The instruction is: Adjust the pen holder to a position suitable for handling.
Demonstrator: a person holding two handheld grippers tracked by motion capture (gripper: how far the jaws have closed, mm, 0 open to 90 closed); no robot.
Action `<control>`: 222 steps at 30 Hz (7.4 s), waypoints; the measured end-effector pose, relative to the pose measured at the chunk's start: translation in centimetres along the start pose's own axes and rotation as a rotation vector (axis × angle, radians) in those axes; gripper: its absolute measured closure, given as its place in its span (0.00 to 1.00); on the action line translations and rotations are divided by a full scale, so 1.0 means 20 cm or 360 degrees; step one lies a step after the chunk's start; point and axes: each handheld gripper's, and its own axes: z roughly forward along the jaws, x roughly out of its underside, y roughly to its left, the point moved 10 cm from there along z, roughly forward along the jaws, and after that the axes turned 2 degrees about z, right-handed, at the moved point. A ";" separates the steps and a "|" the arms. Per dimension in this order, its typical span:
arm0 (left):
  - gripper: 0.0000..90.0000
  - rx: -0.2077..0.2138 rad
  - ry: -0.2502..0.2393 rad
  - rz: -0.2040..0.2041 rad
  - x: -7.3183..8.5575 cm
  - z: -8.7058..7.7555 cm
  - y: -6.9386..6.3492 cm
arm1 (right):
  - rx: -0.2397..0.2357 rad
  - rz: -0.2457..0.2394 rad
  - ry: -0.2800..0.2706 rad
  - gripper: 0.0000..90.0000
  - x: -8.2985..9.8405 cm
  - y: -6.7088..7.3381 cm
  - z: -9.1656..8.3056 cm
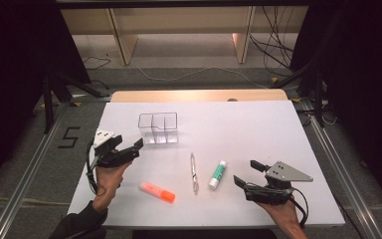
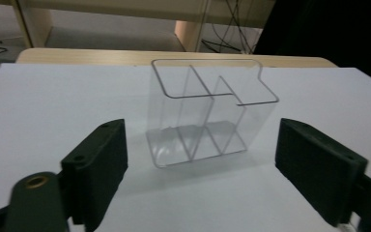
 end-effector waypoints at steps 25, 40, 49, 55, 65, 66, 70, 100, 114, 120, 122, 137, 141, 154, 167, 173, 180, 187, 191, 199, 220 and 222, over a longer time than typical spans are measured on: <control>0.99 -0.0231 0.0151 -0.0111 0.06 0.34 0.30 | -0.0017 -0.0007 0.0019 0.27 0.01 0.01 0.02; 0.99 -0.0174 0.0232 -0.0159 0.11 0.44 0.23 | -0.0019 -0.0004 0.0025 0.27 0.02 0.01 0.02; 0.99 -0.0122 0.0251 -0.0140 0.10 0.46 0.16 | -0.0024 -0.0005 0.0032 0.27 0.02 0.01 0.03; 0.99 -0.0120 0.0261 -0.0153 0.10 0.47 0.15 | -0.0023 -0.0003 0.0034 0.27 0.02 0.01 0.03; 0.99 -0.0104 0.0270 -0.0184 0.10 0.51 0.07 | -0.0021 0.0001 0.0039 0.27 0.02 0.01 0.03; 0.99 -0.0104 0.0270 -0.0184 0.10 0.51 0.07 | -0.0022 -0.0001 0.0040 0.27 0.02 0.01 0.03; 0.99 -0.0078 0.0273 -0.0192 0.09 0.55 0.01 | -0.0026 0.0000 0.0041 0.27 0.03 0.01 0.03; 0.99 0.0010 0.0292 -0.0228 0.03 0.75 -0.26 | -0.0041 0.0011 0.0043 0.27 0.03 0.00 0.03; 0.99 0.0032 0.0300 -0.0237 0.00 0.83 -0.39 | -0.0044 0.0008 0.0038 0.27 0.03 0.00 0.02; 0.99 0.0037 0.0295 -0.0237 -0.02 0.86 -0.44 | -0.0050 0.0012 0.0043 0.27 0.03 0.01 0.02; 0.99 0.0029 0.0293 -0.0240 -0.02 0.87 -0.44 | -0.0052 0.0010 0.0043 0.27 0.03 0.01 0.02; 0.90 0.0050 0.0256 -0.0180 -0.08 0.72 -0.33 | -0.0042 0.0022 0.0040 0.27 0.03 0.00 0.01; 0.82 0.0149 0.0284 -0.0172 -0.09 0.61 -0.29 | -0.0038 0.0017 0.0044 0.27 0.03 0.00 0.02; 0.52 0.0325 0.0416 0.0080 -0.06 0.41 -0.33 | -0.0043 0.0023 0.0046 0.27 0.03 0.01 0.02; 0.38 0.0452 0.0482 0.0240 -0.02 0.29 -0.38 | -0.0046 0.0028 0.0040 0.27 0.03 0.00 0.02; 0.32 0.0494 0.0485 0.0276 -0.01 0.26 -0.40 | -0.0050 0.0026 0.0037 0.27 0.03 0.00 0.02; 0.27 0.0559 0.0497 0.0326 0.02 0.20 -0.43 | -0.0051 0.0032 0.0034 0.27 0.03 -0.01 0.02; 0.25 0.0600 0.0524 0.0406 0.04 0.14 -0.44 | -0.0048 0.0034 0.0036 0.27 0.03 -0.01 0.02; 0.25 0.0602 0.0547 0.0395 0.06 0.13 -0.45 | -0.0046 0.0033 0.0030 0.27 0.03 -0.01 0.02; 0.24 0.0617 0.0576 0.0390 0.10 0.09 -0.48 | -0.0049 0.0041 0.0054 0.27 0.03 -0.01 0.02; 0.21 0.0649 0.0470 0.0357 0.20 -0.10 -0.54 | -0.0042 0.0062 0.0111 0.27 0.03 0.01 0.05; 0.21 0.0641 0.0454 0.0351 0.20 -0.11 -0.53 | -0.0041 0.0063 0.0111 0.27 0.03 0.01 0.05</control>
